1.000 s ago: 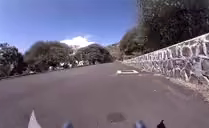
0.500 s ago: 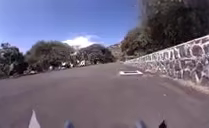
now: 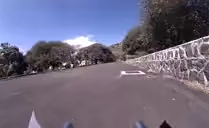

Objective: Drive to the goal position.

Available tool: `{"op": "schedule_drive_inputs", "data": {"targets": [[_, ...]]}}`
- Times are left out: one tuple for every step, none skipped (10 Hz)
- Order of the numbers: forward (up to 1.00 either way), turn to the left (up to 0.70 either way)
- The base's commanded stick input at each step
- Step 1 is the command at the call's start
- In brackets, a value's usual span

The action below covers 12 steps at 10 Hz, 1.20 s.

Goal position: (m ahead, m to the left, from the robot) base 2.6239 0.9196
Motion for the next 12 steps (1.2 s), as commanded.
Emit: {"op": "schedule_drive_inputs", "data": {"targets": [[0.5, -0.5], [0.5, -0.5], [0.5, -0.43], [0.5, -0.34], [0.5, -0.25], [0.5, -0.16], [0.5, -0.07], [0.5, 0.0], [0.5, 0.0], [0.5, 0.0], [0.5, 0.0], [0.5, 0.0]]}}
